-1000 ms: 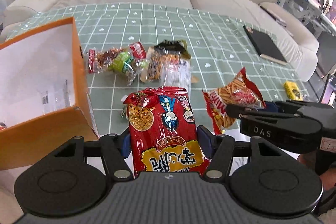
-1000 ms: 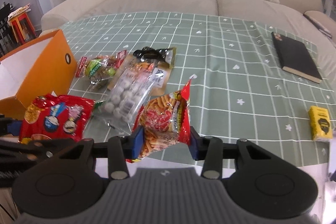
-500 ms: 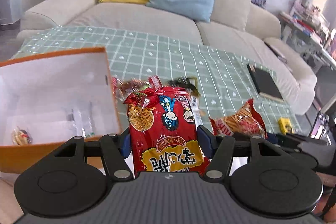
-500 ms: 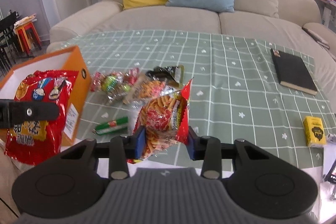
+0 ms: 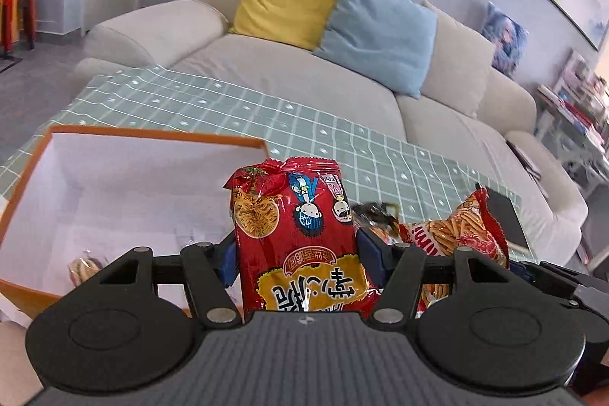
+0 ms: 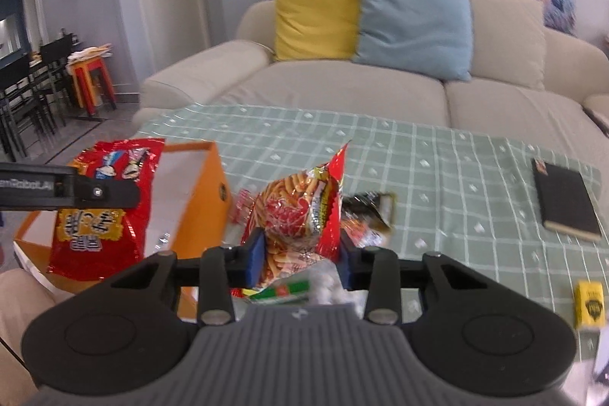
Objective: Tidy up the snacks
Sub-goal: 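Carry the red snack bag with the left tool while the right tool carries the fries bag into the box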
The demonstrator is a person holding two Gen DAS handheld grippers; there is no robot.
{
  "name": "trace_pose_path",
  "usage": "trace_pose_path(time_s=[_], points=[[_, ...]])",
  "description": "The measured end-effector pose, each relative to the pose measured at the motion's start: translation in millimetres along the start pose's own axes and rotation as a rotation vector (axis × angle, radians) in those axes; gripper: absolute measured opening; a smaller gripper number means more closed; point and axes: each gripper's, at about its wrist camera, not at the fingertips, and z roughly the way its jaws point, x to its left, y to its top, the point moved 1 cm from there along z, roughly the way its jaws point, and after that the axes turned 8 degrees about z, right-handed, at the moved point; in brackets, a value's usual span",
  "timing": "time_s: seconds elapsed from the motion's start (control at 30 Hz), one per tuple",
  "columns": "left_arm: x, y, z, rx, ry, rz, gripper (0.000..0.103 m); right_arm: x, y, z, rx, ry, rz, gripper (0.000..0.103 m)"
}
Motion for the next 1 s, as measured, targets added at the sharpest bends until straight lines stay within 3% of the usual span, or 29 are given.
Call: trace_pose_path(time_s=[0.53,1.0], points=[[68.1,17.2,-2.2,-0.029,0.114,-0.077,0.070,87.6,33.0,36.3,0.003,0.121,-0.150,0.035],[111.3,2.8,42.2,0.109,0.186,-0.109,0.070,138.6,20.2,101.1,0.107,0.126,-0.313,0.035]])
